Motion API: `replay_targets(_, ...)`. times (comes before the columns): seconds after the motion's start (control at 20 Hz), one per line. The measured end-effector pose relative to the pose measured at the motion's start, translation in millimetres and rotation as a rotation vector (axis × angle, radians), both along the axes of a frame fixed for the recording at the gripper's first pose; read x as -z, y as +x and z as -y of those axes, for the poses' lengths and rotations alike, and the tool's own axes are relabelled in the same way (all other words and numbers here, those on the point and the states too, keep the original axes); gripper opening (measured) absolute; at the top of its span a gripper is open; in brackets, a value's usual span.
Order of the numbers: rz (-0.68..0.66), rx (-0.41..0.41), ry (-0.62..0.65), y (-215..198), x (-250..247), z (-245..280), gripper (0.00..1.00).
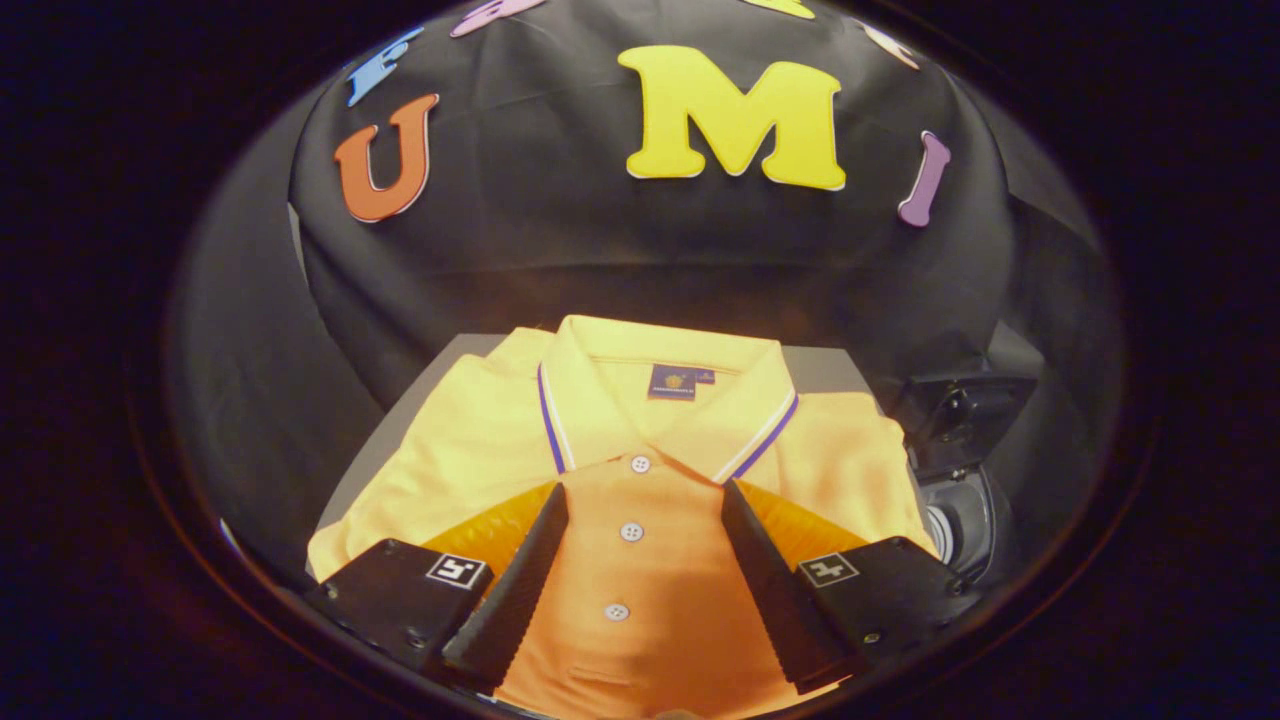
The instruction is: Put the clothes into the washing machine and then close the washing machine lid.
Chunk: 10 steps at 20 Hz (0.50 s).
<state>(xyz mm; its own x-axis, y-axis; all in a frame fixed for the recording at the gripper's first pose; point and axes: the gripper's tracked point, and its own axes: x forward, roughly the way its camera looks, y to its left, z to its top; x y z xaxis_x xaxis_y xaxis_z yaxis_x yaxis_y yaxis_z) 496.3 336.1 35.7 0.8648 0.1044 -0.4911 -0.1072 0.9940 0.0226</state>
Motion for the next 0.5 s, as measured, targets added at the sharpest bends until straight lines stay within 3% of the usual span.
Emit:
replay_targets(0.2,0.015,-0.010,0.008,1,-1,-2,0.98)
replay_targets(0.35,0.000,-0.063,-0.027,1,2,-8,0.95)
replay_targets(0.4,0.004,-0.086,-0.040,1,-1,-11,0.86)
replay_targets(0.45,0.008,-0.100,-0.042,0,-1,-14,0.84)
replay_targets(0.5,0.005,-0.113,-0.039,-1,-3,-17,0.76)
